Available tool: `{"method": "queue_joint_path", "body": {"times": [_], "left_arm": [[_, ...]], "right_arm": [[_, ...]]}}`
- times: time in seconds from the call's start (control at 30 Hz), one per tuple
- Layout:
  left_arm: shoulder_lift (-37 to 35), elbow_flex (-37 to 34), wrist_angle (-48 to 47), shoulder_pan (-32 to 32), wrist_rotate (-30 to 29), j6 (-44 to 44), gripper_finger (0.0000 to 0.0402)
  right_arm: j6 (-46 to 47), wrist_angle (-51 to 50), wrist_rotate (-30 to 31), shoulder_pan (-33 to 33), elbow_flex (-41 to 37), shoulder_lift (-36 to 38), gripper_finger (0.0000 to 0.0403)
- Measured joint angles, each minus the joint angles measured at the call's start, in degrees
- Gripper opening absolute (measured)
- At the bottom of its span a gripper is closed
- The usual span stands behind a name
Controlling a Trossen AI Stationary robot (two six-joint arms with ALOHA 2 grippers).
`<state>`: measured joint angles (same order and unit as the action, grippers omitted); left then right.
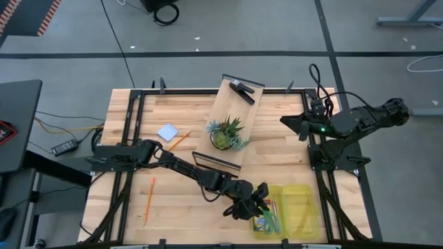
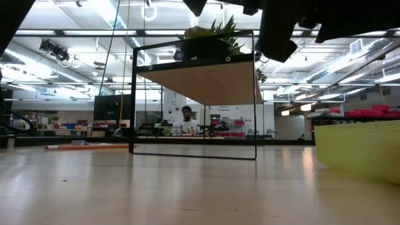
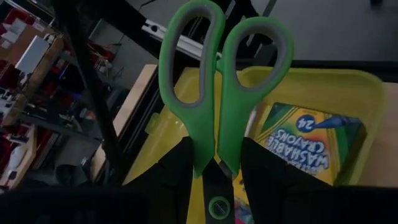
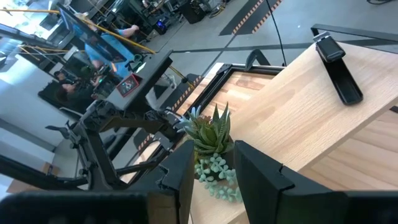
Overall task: Pack school essentials
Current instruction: Put the green scissor into the yellow supply box
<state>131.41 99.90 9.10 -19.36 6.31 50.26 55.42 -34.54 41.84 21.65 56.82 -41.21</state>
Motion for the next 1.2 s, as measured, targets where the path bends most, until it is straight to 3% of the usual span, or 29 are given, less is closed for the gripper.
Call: {"method": "queue_joint_path", "body": {"times": [0.57, 1.2], "left_arm": [[1.3, -0.1, 0.1, 0.9, 6.6, 1.1, 0.0123], [2.7, 0.0, 4.4, 0.5, 6.9, 8.5, 0.0124]], "right_arm": [[0.1, 0.1, 1.4, 0.0, 0.0, 0.0, 0.0119], [0.4, 0.2, 1.4, 0.0, 0.0, 0.0, 0.0119]]}}
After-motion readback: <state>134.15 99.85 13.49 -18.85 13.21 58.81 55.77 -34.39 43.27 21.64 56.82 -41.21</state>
